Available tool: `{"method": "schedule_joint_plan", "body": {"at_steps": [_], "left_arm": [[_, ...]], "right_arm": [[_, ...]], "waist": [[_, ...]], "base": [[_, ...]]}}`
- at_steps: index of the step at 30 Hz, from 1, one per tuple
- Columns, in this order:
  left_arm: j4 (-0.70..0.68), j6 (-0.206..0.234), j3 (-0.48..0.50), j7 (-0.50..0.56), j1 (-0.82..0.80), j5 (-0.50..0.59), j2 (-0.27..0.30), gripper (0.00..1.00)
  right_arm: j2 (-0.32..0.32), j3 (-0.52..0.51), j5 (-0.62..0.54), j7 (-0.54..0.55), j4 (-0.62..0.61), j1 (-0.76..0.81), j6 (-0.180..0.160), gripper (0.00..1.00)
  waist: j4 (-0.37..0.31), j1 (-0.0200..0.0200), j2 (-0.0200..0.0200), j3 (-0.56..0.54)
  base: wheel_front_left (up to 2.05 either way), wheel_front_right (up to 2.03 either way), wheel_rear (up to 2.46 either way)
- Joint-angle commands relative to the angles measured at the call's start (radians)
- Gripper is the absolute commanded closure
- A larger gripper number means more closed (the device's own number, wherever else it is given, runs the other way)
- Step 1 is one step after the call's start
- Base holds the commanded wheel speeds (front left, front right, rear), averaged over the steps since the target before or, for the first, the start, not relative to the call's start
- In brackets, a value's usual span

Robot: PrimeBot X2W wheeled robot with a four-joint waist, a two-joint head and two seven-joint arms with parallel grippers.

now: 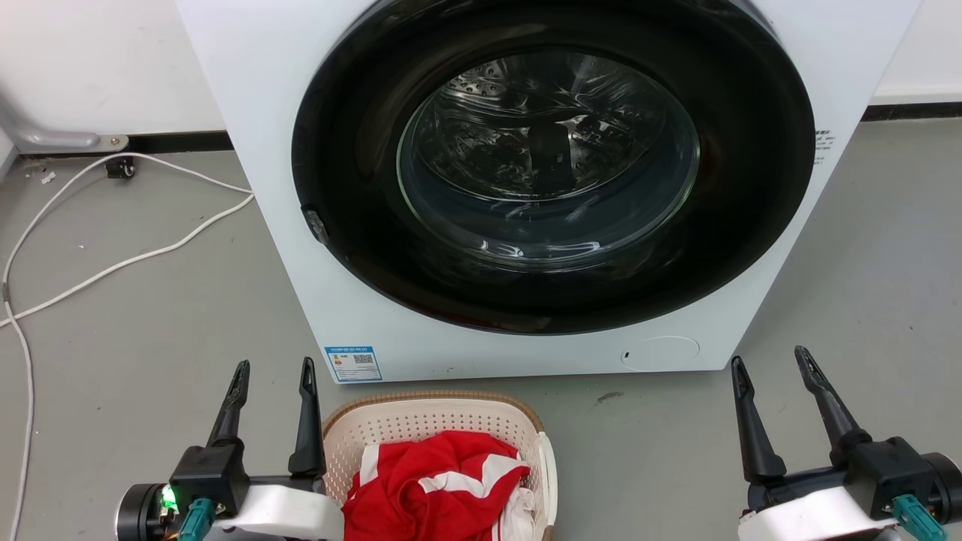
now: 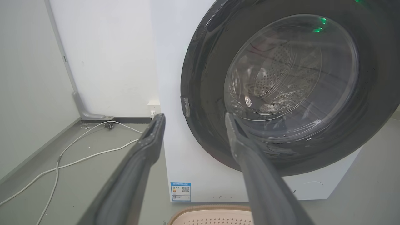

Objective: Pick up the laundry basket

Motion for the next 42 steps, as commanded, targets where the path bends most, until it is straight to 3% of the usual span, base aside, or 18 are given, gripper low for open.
{"method": "schedule_joint_plan", "body": {"at_steps": [1, 9, 18, 30, 42], "left_arm": [[0.003, 0.001, 0.003, -0.005, 0.007, -0.002, 0.003, 0.00], [0.039, -0.016, 0.028, -0.004, -0.024, 0.008, 0.003, 0.00], [0.200, -0.063, 0.076, -0.004, -0.123, 0.018, 0.015, 0.00], [0.499, -0.102, 0.123, -0.004, -0.322, 0.018, 0.089, 0.00], [0.792, -0.122, 0.068, -0.004, -0.542, 0.025, 0.153, 0.00]], "right_arm": [[-0.001, 0.001, 0.005, -0.002, 0.001, 0.004, 0.000, 0.00], [-0.001, 0.035, -0.003, -0.002, 0.025, -0.028, 0.000, 0.00], [0.000, 0.112, -0.004, -0.002, 0.141, -0.121, 0.000, 0.00], [-0.001, 0.266, -0.018, -0.002, 0.482, -0.342, 0.000, 0.00], [-0.017, 0.478, 0.101, -0.002, 0.849, -0.606, 0.000, 0.00]], "waist": [[0.000, 0.0000, 0.0000, 0.001], [0.000, 0.0000, 0.0000, 0.016], [0.010, 0.0000, 0.0000, 0.088], [0.009, 0.0000, 0.0000, 0.244], [0.010, 0.0000, 0.0000, 0.429]], "base": [[0.00, 0.00, 0.00], [0.00, 0.00, 0.00], [0.00, 0.00, 0.00], [0.00, 0.00, 0.00], [0.00, 0.00, 0.00]]}}
